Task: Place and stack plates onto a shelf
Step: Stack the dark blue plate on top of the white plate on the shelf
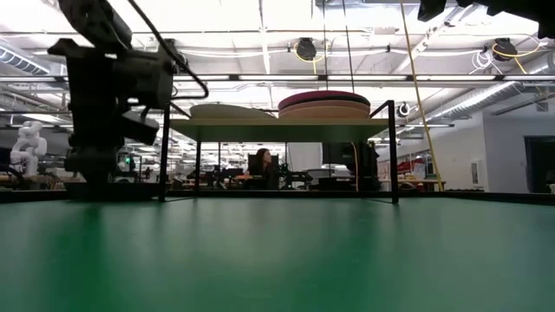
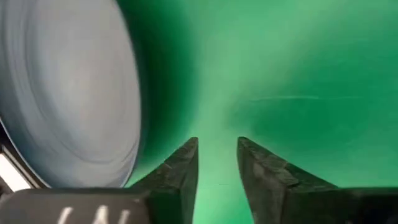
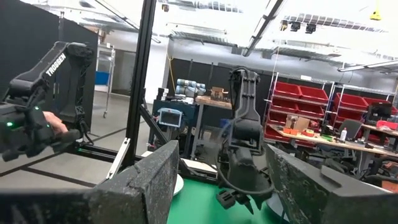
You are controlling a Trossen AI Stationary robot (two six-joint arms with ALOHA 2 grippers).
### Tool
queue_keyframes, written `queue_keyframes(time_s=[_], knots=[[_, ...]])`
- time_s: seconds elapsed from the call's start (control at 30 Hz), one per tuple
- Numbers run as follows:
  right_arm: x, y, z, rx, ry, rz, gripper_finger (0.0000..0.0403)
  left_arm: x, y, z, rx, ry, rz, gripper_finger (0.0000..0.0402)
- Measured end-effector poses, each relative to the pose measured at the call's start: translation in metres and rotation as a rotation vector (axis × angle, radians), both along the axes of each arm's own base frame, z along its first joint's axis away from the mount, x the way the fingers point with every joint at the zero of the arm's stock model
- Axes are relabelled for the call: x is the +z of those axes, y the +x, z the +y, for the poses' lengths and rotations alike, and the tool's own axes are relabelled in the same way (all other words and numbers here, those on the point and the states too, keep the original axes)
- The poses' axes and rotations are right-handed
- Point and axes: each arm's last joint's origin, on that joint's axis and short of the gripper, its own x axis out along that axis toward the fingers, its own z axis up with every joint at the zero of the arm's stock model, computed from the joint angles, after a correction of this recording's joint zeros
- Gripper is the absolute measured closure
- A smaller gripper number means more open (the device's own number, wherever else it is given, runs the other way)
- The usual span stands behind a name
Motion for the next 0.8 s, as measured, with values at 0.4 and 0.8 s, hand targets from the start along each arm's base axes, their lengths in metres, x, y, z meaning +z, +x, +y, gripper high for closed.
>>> queue_keyframes(time_s=[0.4, 0.8], knots=[[0.0, 0.0, 0.0, -0.001, 0.0, 0.0, 0.0181, -0.004, -0.005, 0.019, 0.092, 0.029, -0.003, 0.0243], [-0.001, 0.0, 0.0, 0.001, 0.006, 0.009, 0.0181, -0.013, -0.003, 0.027, 0.062, 0.02, -0.054, 0.0243]])
